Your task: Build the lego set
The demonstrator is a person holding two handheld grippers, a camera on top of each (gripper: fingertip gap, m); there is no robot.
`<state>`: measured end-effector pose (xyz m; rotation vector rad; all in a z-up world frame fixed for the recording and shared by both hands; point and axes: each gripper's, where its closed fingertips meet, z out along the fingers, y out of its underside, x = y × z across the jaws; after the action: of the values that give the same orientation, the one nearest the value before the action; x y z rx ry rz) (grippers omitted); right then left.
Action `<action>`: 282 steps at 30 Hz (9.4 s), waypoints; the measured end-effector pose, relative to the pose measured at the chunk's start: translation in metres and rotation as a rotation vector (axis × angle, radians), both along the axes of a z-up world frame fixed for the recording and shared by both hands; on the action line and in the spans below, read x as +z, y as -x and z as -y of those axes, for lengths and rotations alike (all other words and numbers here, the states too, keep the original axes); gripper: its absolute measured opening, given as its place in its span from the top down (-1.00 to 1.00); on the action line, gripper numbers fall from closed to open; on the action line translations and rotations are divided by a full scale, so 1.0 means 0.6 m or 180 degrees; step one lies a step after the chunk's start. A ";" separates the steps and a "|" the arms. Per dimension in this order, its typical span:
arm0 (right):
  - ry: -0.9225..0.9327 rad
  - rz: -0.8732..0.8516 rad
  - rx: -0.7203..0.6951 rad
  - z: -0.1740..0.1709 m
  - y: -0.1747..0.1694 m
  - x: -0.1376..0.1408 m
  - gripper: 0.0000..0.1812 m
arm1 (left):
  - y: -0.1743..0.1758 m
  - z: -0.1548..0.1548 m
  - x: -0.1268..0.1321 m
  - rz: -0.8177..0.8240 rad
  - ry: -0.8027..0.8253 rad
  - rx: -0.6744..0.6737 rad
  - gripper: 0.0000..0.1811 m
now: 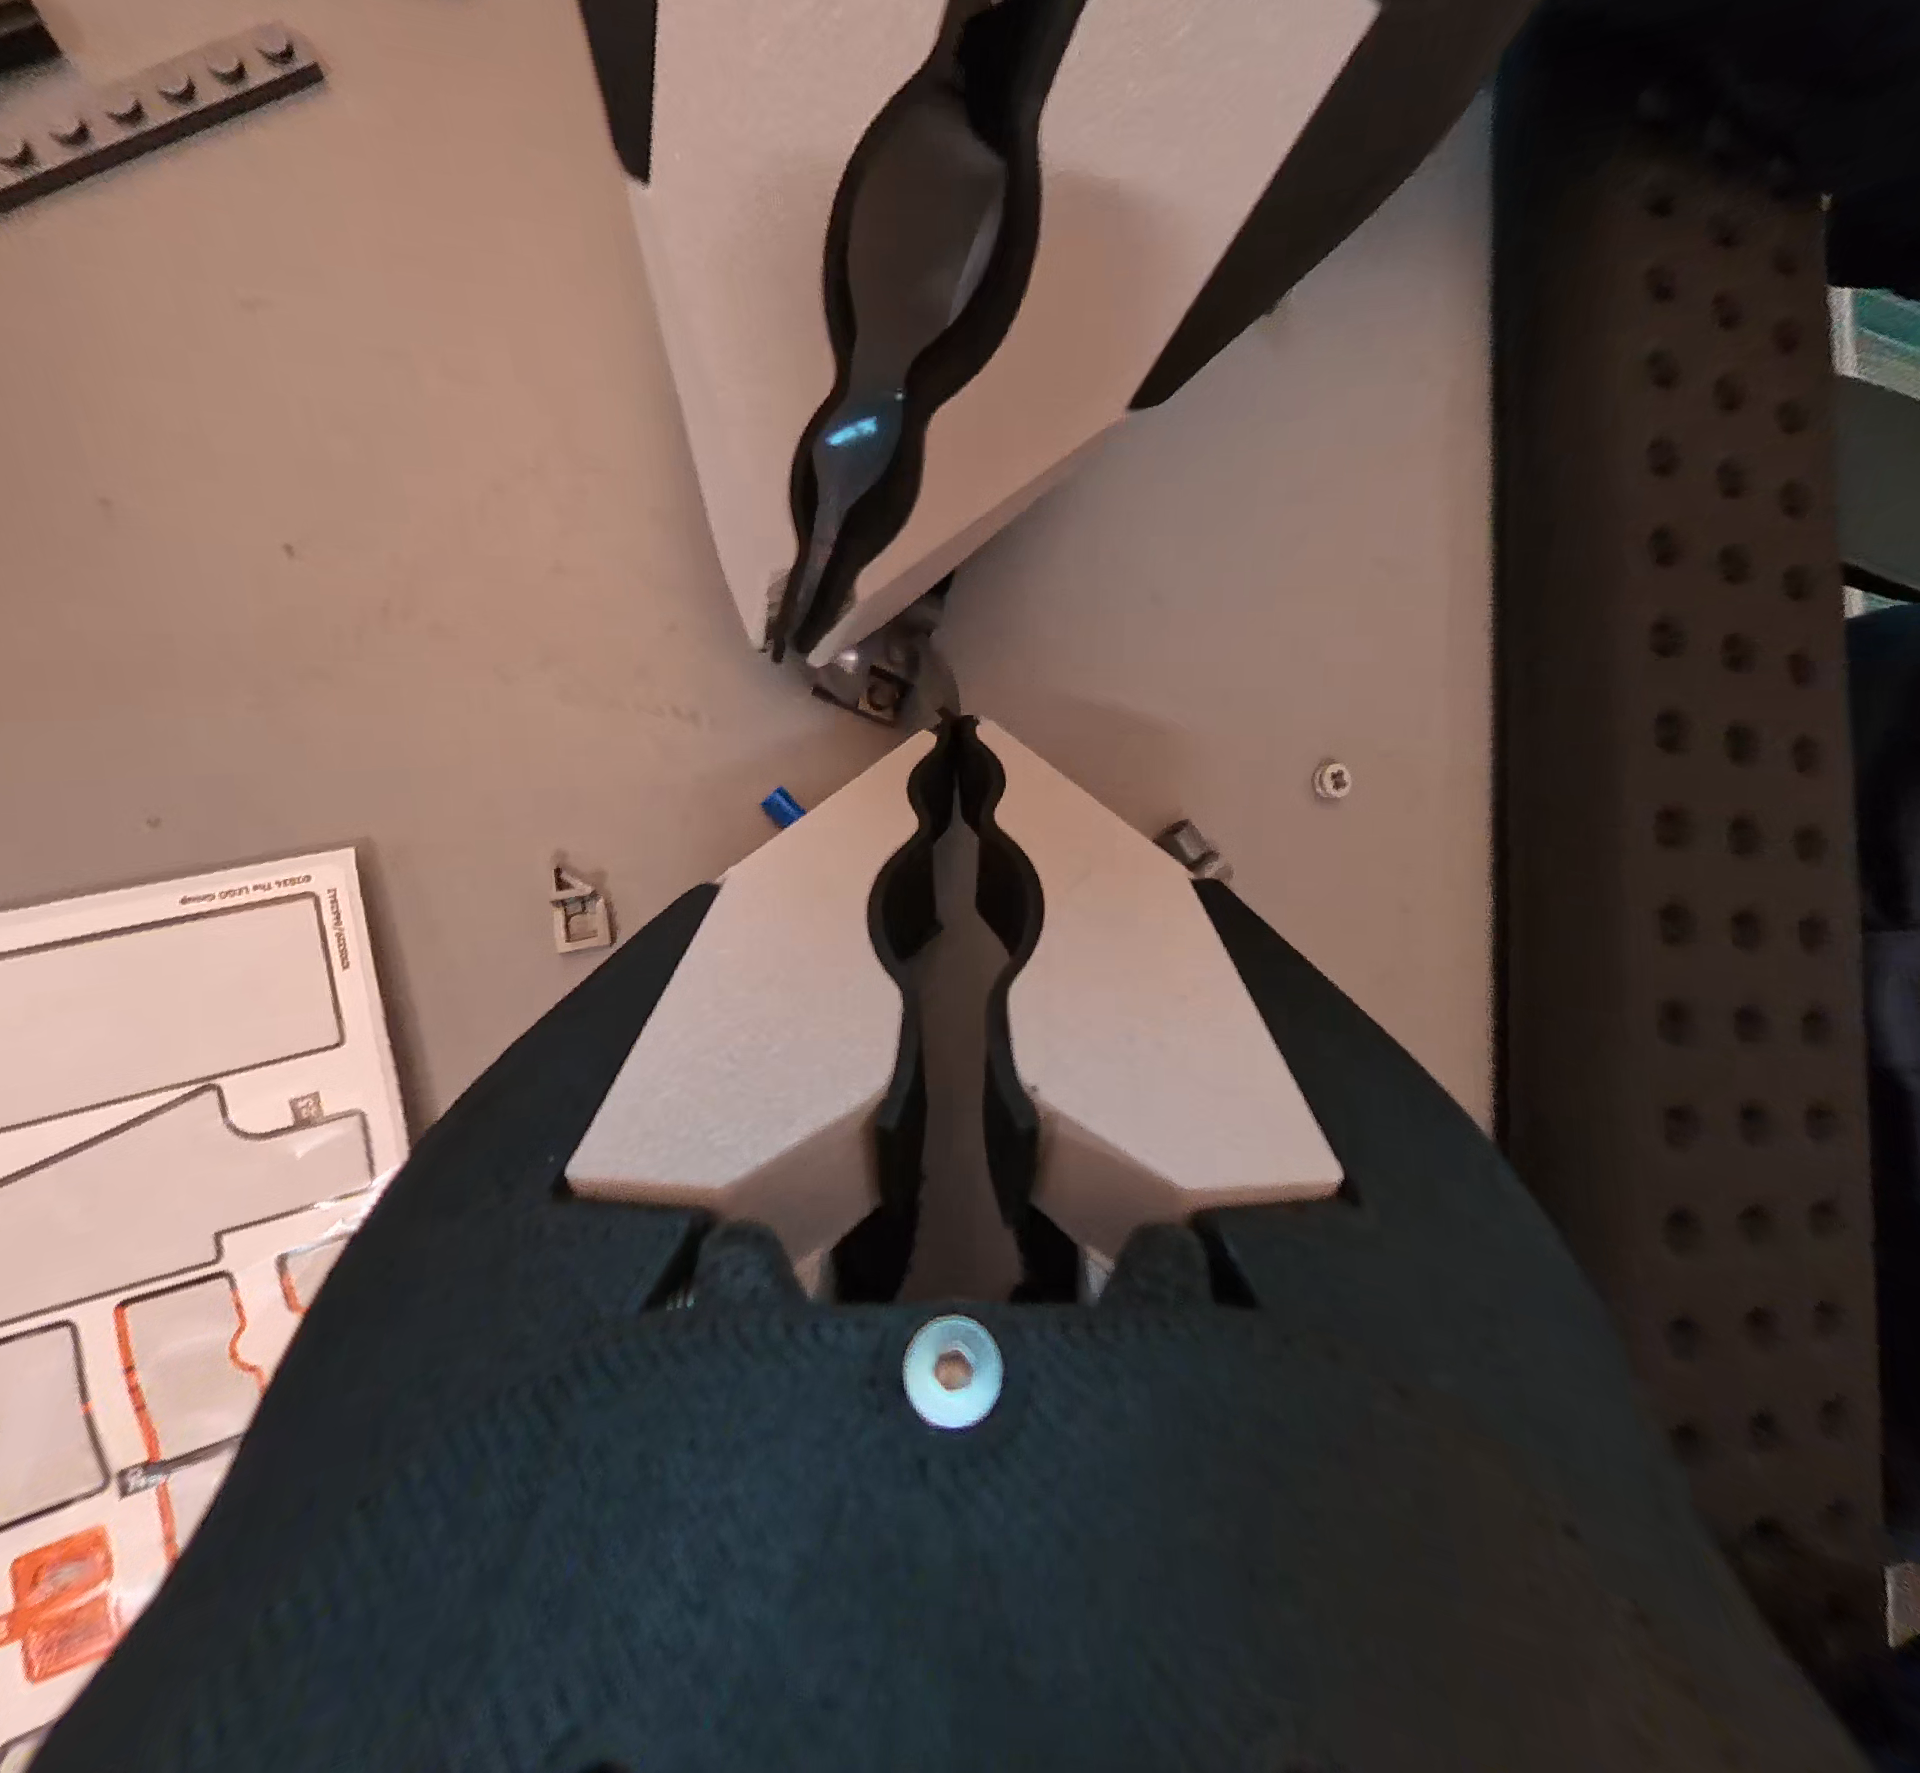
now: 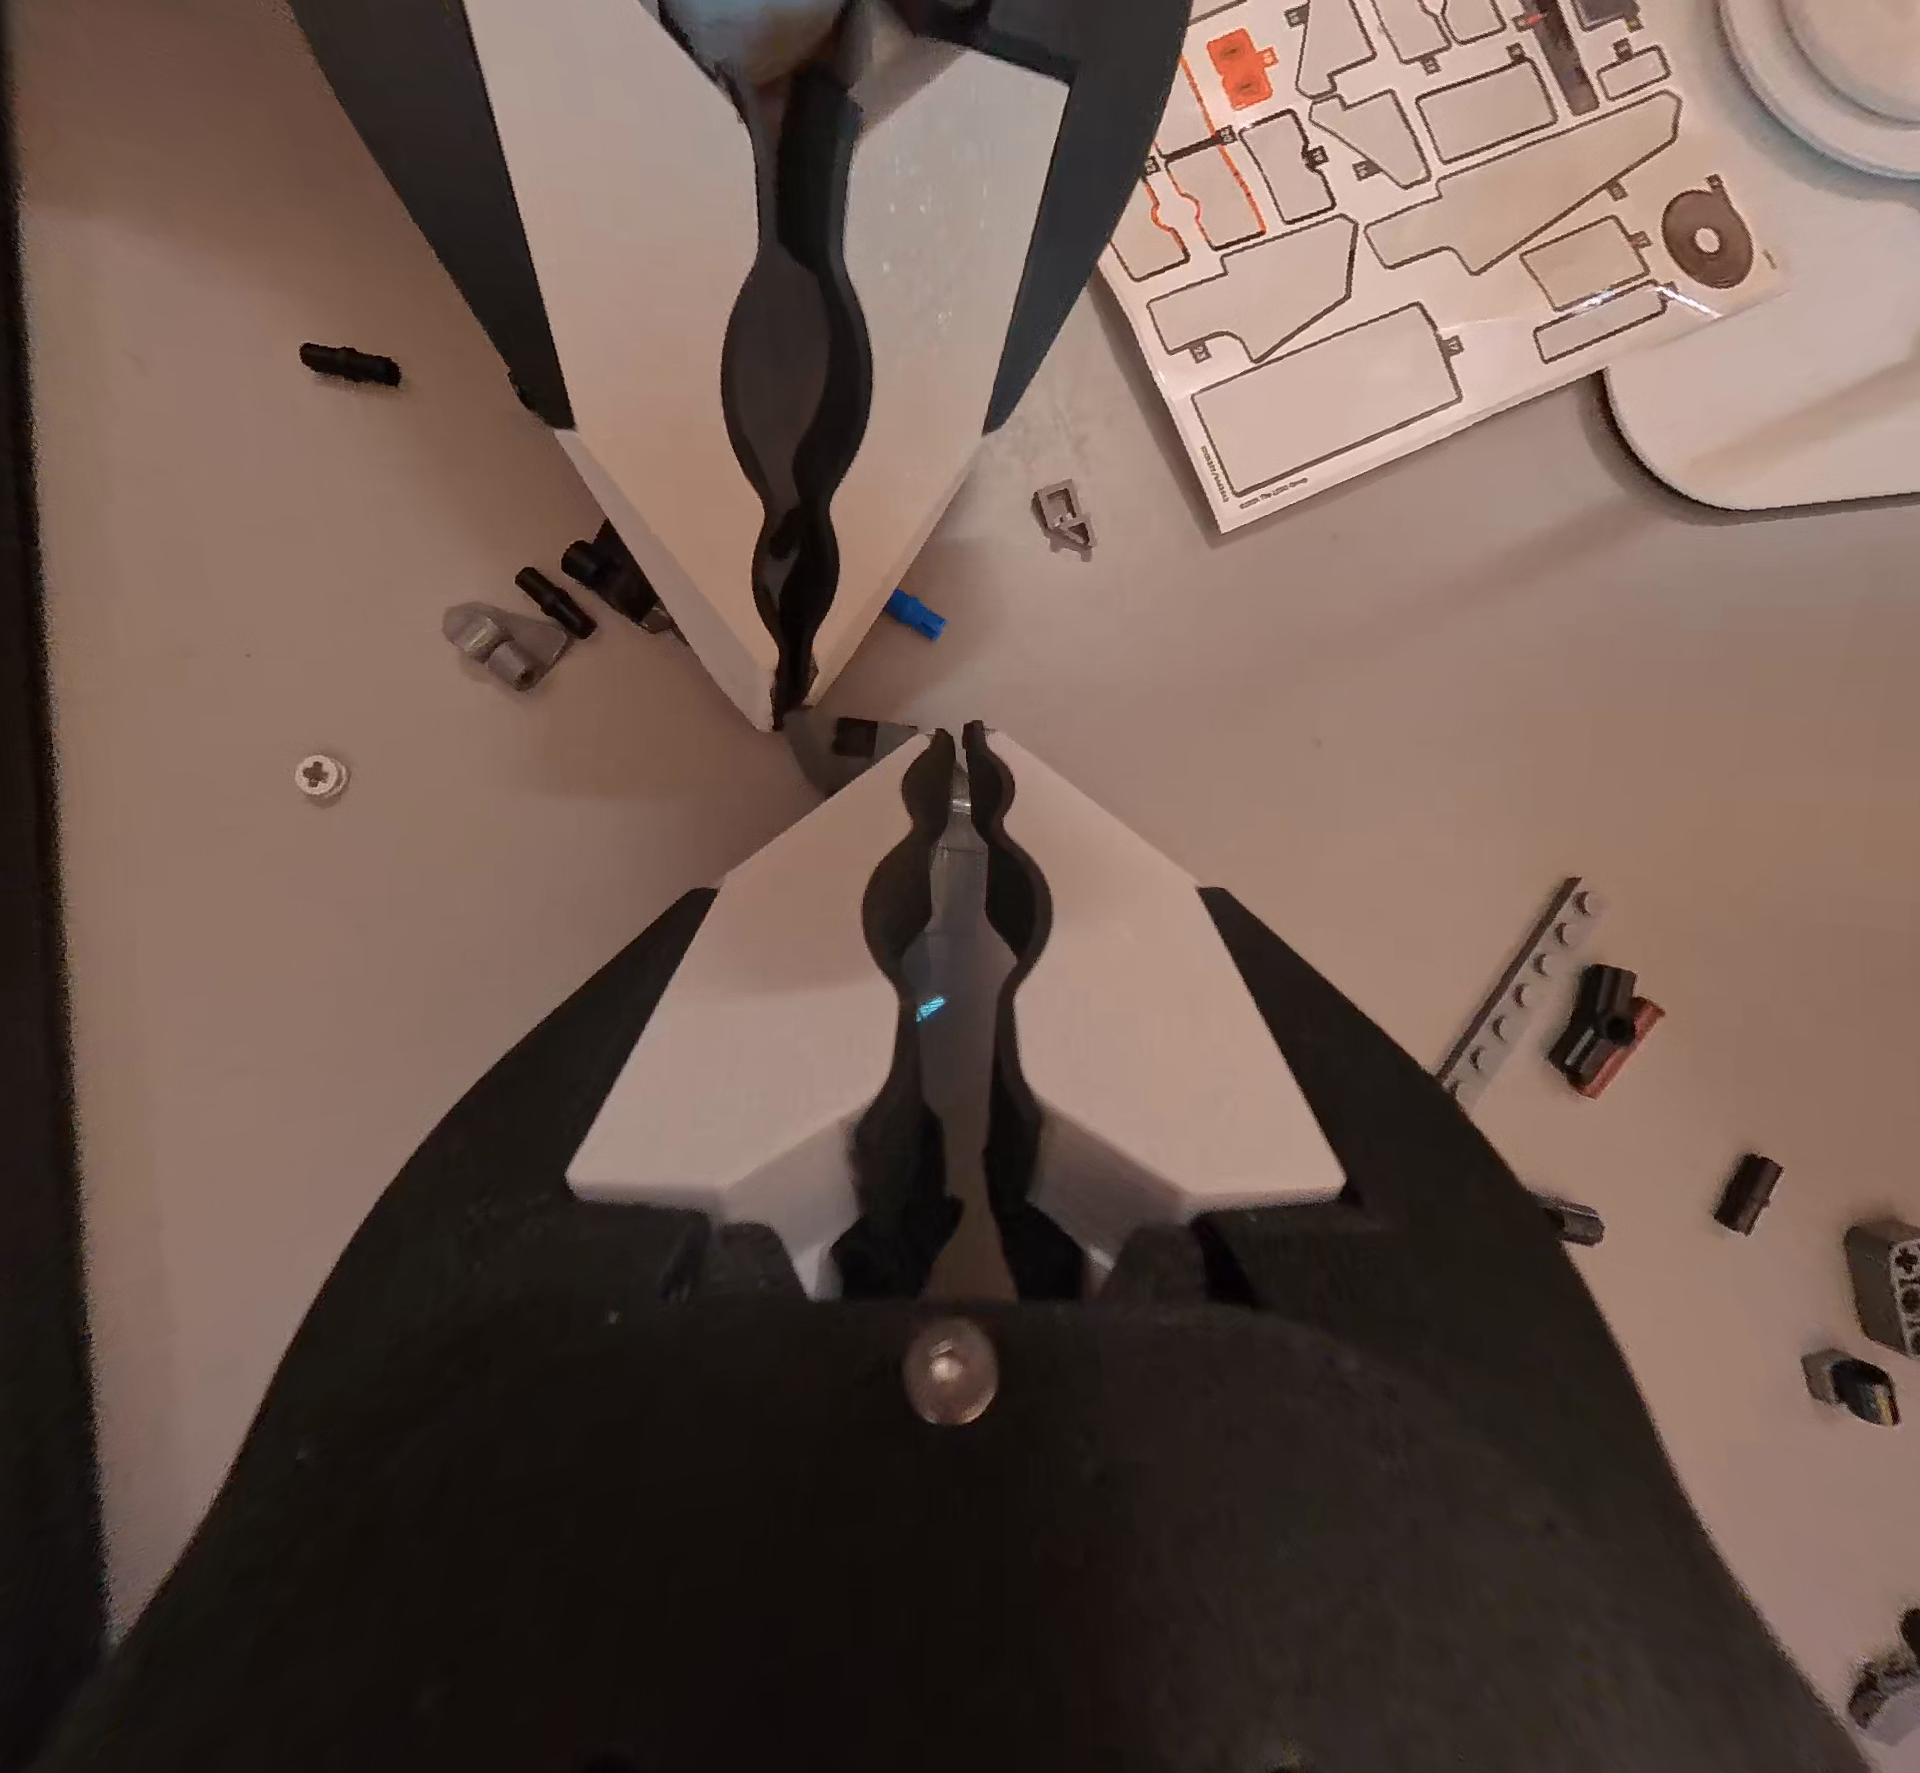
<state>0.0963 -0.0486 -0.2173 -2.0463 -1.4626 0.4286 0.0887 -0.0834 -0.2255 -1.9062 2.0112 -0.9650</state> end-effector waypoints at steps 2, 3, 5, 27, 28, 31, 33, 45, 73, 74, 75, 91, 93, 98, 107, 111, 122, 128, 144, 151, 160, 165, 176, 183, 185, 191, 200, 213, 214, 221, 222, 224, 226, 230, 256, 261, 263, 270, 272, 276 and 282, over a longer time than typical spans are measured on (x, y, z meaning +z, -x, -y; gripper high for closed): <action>0.0007 0.0006 0.0001 0.001 -0.002 -0.001 0.99 | -0.001 -0.003 0.000 -0.0007 0.0018 0.0038 1.00; 0.0003 0.0002 0.0011 0.003 -0.002 0.001 0.99 | -0.001 -0.002 0.000 -0.0001 0.0021 0.0032 1.00; -0.0018 0.0018 0.0004 0.004 -0.003 0.003 0.98 | -0.002 -0.003 0.000 -0.0002 0.0036 0.0045 1.00; 0.0080 0.0061 -0.0115 0.005 -0.024 -0.005 0.93 | 0.017 0.003 0.005 -0.0086 -0.0236 -0.0062 0.96; 0.0085 0.0070 -0.0114 0.005 -0.024 -0.007 0.93 | 0.018 0.003 0.007 -0.0064 -0.0329 -0.0093 0.93; 0.0072 0.0049 -0.0104 0.006 -0.024 -0.004 0.93 | 0.023 0.007 0.006 -0.0077 -0.0501 -0.0223 0.88; 0.0069 0.0034 -0.0104 0.006 -0.024 -0.002 0.93 | 0.023 0.004 -0.001 -0.0123 -0.0601 -0.0237 0.85; 0.0084 0.0031 -0.0054 0.011 -0.020 -0.005 0.94 | 0.012 0.019 -0.003 -0.0094 -0.0881 -0.0430 0.93; -0.0976 -0.0415 0.0519 0.036 0.028 0.087 0.86 | -0.008 -0.018 0.102 0.1044 0.1201 0.0404 0.94; -0.0993 -0.0414 0.0519 0.036 0.028 0.087 0.84 | -0.008 -0.019 0.102 0.1053 0.1242 0.0416 0.94; -0.1015 -0.0420 0.0519 0.035 0.029 0.087 0.84 | -0.007 -0.019 0.104 0.1071 0.1289 0.0409 0.94; -0.1322 -0.0633 0.0425 0.028 0.025 0.128 0.94 | -0.012 -0.022 0.144 0.1455 0.1925 0.0480 0.94; -0.1322 -0.0647 0.0404 0.027 0.025 0.130 0.94 | -0.012 -0.022 0.146 0.1472 0.1952 0.0484 0.94; -0.1303 -0.0702 0.0378 0.027 0.024 0.135 0.96 | -0.013 -0.024 0.151 0.1504 0.2008 0.0505 0.94; -0.1264 -0.0853 0.0352 0.027 0.021 0.146 0.97 | -0.016 -0.026 0.160 0.1549 0.2143 0.0561 0.88; -0.1220 -0.1004 0.0381 0.033 0.022 0.156 0.97 | -0.016 -0.022 0.167 0.1570 0.2332 0.0538 0.82; -0.1090 -0.1305 0.0394 0.042 0.013 0.178 0.98 | -0.004 -0.033 0.184 0.1704 0.2475 0.0573 0.75; -0.0473 -0.1481 0.0220 0.031 0.007 0.155 0.99 | -0.006 -0.048 0.179 0.1801 0.0900 0.0560 0.83; 0.1068 -0.2238 -0.0325 0.014 -0.023 0.145 0.99 | -0.031 -0.056 0.165 0.1245 -0.3227 0.0054 0.78; 0.1297 -0.2257 -0.0322 0.019 -0.020 0.138 0.99 | -0.040 -0.046 0.146 0.1078 -0.3408 -0.0142 0.90; 0.1308 -0.2242 -0.0316 0.018 -0.019 0.134 0.99 | -0.038 -0.040 0.139 0.1059 -0.3232 -0.0156 0.93; 0.1216 -0.2161 -0.0445 0.007 -0.030 0.127 0.89 | -0.030 -0.014 0.122 0.1074 -0.2461 -0.0229 0.94; 0.1188 -0.1210 -0.0564 0.017 -0.043 0.050 0.91 | -0.011 0.011 0.026 0.0282 -0.1720 -0.0468 0.93; 0.1172 -0.0872 -0.0496 0.026 -0.039 0.022 0.90 | -0.012 0.010 0.010 0.0188 -0.1572 -0.0413 0.94; 0.1170 -0.0841 -0.0491 0.027 -0.039 0.020 0.91 | -0.013 0.008 0.010 0.0178 -0.1551 -0.0381 0.94; 0.1144 -0.0695 -0.0458 0.030 -0.037 0.008 0.91 | -0.016 0.006 0.009 0.0195 -0.1539 -0.0362 0.93; 0.1100 -0.0608 -0.0369 0.036 -0.032 0.002 0.91 | -0.014 0.002 0.007 0.0158 -0.1537 -0.0349 0.93; 0.1032 -0.0570 -0.0164 0.048 -0.020 0.003 0.93 | -0.010 0.003 0.004 0.0096 -0.1551 -0.0394 0.93; 0.1023 -0.0566 -0.0154 0.048 -0.020 0.003 0.93 | -0.010 0.003 0.003 0.0086 -0.1559 -0.0400 0.93; 0.1001 -0.0542 -0.0106 0.051 -0.016 0.003 0.91 | -0.011 0.003 0.002 0.0093 -0.1576 -0.0424 0.93; 0.0998 -0.0538 -0.0095 0.052 -0.016 0.004 0.89 | -0.011 0.003 0.003 0.0094 -0.1584 -0.0429 0.93; 0.0999 -0.0538 -0.0084 0.053 -0.015 0.004 0.87 | -0.011 0.003 0.003 0.0094 -0.1594 -0.0434 0.93; 0.1010 -0.0542 -0.0087 0.053 -0.014 0.004 0.86 | -0.011 0.003 0.003 0.0091 -0.1605 -0.0440 0.93; 0.1053 -0.0559 -0.0110 0.054 -0.011 0.005 0.83 | -0.012 0.003 0.003 0.0084 -0.1628 -0.0458 0.93; 0.1065 -0.0398 -0.0452 0.052 -0.073 0.018 0.89 | -0.029 0.001 0.006 0.0116 -0.1685 -0.0522 0.94; 0.1345 -0.0221 -0.0465 0.085 -0.108 0.008 0.92 | -0.032 0.002 0.013 0.0152 -0.1673 -0.0513 0.94; 0.1421 -0.0086 -0.0385 0.098 -0.109 -0.007 0.92 | -0.032 0.001 0.014 0.0158 -0.1659 -0.0504 0.94; 0.1380 -0.0124 -0.0098 0.099 -0.057 -0.014 0.97 | -0.018 0.012 0.018 0.0134 -0.1558 -0.0594 0.94; 0.1314 -0.0140 0.0111 0.106 -0.029 -0.014 0.96 | -0.008 0.020 0.021 0.0121 -0.1480 -0.0638 0.94; 0.1147 -0.0147 0.0357 0.113 0.000 -0.008 0.98 | 0.012 0.034 0.028 0.0147 -0.1309 -0.0701 0.94; 0.1167 -0.0314 0.0259 0.103 -0.010 -0.001 0.99 | 0.016 0.083 0.031 0.0162 -0.1073 -0.0941 0.94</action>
<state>0.1022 -0.1107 -0.2180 -2.2092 -1.4971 0.8741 0.0793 -0.1335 -0.2069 -1.4265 2.2946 -0.6687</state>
